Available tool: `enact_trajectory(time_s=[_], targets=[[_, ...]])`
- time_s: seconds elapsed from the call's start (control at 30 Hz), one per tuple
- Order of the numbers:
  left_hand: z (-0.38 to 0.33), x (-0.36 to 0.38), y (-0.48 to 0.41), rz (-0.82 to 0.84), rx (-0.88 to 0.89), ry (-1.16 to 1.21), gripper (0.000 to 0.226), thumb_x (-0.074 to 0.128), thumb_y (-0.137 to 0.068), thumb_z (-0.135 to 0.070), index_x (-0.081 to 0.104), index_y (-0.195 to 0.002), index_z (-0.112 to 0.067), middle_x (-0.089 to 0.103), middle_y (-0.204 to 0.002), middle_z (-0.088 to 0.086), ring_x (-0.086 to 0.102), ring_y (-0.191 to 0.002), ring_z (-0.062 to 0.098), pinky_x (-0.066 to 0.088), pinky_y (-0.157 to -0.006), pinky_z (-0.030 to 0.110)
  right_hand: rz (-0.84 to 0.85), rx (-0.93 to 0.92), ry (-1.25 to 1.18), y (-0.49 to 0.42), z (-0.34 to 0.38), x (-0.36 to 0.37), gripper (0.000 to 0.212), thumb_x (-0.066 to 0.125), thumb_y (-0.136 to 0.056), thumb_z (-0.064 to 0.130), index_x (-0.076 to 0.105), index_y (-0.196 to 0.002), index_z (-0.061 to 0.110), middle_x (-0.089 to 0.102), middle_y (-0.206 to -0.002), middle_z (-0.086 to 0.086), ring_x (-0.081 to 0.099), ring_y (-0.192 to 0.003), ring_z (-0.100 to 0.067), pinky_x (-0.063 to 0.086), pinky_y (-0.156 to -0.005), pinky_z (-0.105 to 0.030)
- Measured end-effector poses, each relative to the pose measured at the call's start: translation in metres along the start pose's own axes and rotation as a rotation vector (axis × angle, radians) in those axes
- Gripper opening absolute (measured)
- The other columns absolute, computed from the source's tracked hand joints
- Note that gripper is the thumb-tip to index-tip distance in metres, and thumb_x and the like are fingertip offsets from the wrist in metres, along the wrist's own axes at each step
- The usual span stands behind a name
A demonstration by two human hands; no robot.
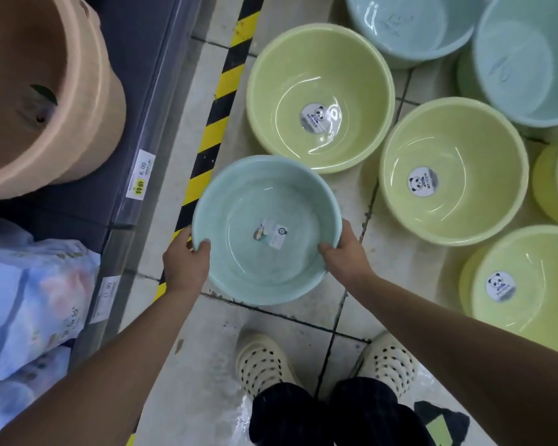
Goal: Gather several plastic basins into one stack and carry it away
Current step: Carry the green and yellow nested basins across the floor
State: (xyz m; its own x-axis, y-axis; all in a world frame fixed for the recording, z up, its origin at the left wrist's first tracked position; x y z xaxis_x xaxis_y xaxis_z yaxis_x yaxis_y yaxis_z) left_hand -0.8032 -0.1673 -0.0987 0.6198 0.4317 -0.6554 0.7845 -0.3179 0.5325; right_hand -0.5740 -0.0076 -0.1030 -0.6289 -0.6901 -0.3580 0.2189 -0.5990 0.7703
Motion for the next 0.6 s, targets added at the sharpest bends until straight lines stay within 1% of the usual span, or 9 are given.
enact_trajectory(time_s=[0.07, 0.13, 0.2, 0.23, 0.33, 0.43, 0.47, 0.53, 0.6], targets=[[0.000, -0.001, -0.006, 0.002, 0.002, 0.013, 0.028, 0.058, -0.090, -0.010, 0.065, -0.117, -0.011, 0.068, -0.102, 0.005, 0.059, -0.087, 0.021, 0.042, -0.077, 0.027, -0.012, 0.008, -0.034, -0.004, 0.001, 0.005, 0.060, 0.051, -0.086, 0.010, 0.038, -0.141, 0.032, 0.058, -0.101, 0.012, 0.060, -0.103, -0.023, 0.056, -0.085, -0.044], [-0.001, -0.002, -0.012, -0.008, -0.010, 0.039, 0.031, 0.056, -0.092, -0.010, 0.062, -0.122, -0.014, 0.065, -0.102, 0.001, 0.057, -0.091, 0.020, 0.041, -0.079, 0.027, -0.016, 0.008, -0.060, -0.009, 0.000, 0.011, 0.060, 0.051, -0.086, 0.009, 0.038, -0.142, 0.031, 0.060, -0.108, 0.006, 0.060, -0.104, -0.022, 0.055, -0.078, -0.036], [0.002, 0.000, -0.018, 0.006, -0.023, 0.049, 0.037, 0.055, -0.095, -0.013, 0.056, -0.131, -0.019, 0.061, -0.107, -0.003, 0.056, -0.095, 0.019, 0.042, -0.082, 0.028, -0.008, 0.017, -0.055, -0.012, -0.003, 0.017, 0.063, 0.050, -0.087, 0.008, 0.036, -0.143, 0.032, 0.058, -0.111, 0.004, 0.058, -0.103, -0.021, 0.049, -0.072, -0.028], [0.004, 0.002, -0.020, 0.026, -0.024, 0.034, 0.038, 0.055, -0.096, -0.015, 0.053, -0.134, -0.020, 0.061, -0.110, -0.003, 0.055, -0.097, 0.019, 0.042, -0.084, 0.030, 0.002, 0.022, -0.049, -0.013, -0.006, 0.019, 0.066, 0.050, -0.087, 0.007, 0.033, -0.145, 0.033, 0.057, -0.112, 0.005, 0.057, -0.102, -0.022, 0.047, -0.073, -0.027], [0.015, 0.008, -0.024, 0.083, -0.016, -0.024, 0.040, 0.056, -0.096, -0.014, 0.053, -0.135, -0.019, 0.064, -0.118, 0.005, 0.058, -0.100, 0.024, 0.042, -0.084, 0.029, 0.025, 0.052, -0.041, -0.016, -0.018, 0.026, 0.074, 0.049, -0.086, 0.005, 0.025, -0.149, 0.036, 0.055, -0.112, 0.005, 0.056, -0.102, -0.023, 0.048, -0.080, -0.033], [0.027, 0.013, -0.022, 0.109, -0.034, -0.047, 0.044, 0.057, -0.095, -0.010, 0.052, -0.138, -0.018, 0.065, -0.126, 0.009, 0.060, -0.111, 0.030, 0.043, -0.087, 0.031, 0.068, 0.117, -0.009, -0.019, -0.034, 0.032, 0.075, 0.052, -0.086, 0.007, 0.023, -0.150, 0.034, 0.057, -0.114, -0.001, 0.058, -0.104, -0.027, 0.054, -0.088, -0.042], [0.030, 0.015, -0.021, 0.118, -0.042, -0.051, 0.046, 0.057, -0.094, -0.009, 0.051, -0.139, -0.018, 0.065, -0.125, 0.009, 0.060, -0.109, 0.030, 0.043, -0.087, 0.031, 0.080, 0.135, 0.006, -0.018, -0.041, 0.035, 0.074, 0.053, -0.086, 0.008, 0.023, -0.149, 0.032, 0.058, -0.115, -0.004, 0.059, -0.104, -0.028, 0.056, -0.088, -0.045], [0.037, 0.019, -0.016, 0.146, -0.061, -0.054, 0.051, 0.058, -0.091, -0.004, 0.050, -0.139, -0.018, 0.065, -0.121, 0.009, 0.058, -0.099, 0.027, 0.043, -0.082, 0.030, 0.096, 0.166, 0.033, -0.014, -0.056, 0.038, 0.069, 0.055, -0.087, 0.012, 0.025, -0.147, 0.028, 0.059, -0.113, -0.007, 0.062, -0.100, -0.030, 0.058, -0.083, -0.049], [0.041, 0.024, -0.011, 0.182, -0.070, -0.043, 0.052, 0.058, -0.088, 0.000, 0.051, -0.136, -0.018, 0.064, -0.112, 0.007, 0.057, -0.094, 0.026, 0.043, -0.072, 0.029, 0.085, 0.168, 0.032, -0.012, -0.069, 0.036, 0.065, 0.055, -0.086, 0.013, 0.029, -0.145, 0.027, 0.060, -0.107, -0.004, 0.062, -0.098, -0.030, 0.059, -0.080, -0.047]])
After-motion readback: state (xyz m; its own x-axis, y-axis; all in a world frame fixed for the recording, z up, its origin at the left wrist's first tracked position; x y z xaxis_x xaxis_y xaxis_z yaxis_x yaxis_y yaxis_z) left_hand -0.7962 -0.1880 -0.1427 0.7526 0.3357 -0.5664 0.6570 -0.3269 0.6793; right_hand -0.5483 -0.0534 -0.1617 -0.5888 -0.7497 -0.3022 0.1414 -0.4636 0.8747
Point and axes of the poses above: each hand's wrist, its own y-axis away from the middle knuckle, its own x-axis out of the palm, z = x × y, the point moved 3 cm from there along -y, towards the middle knuckle
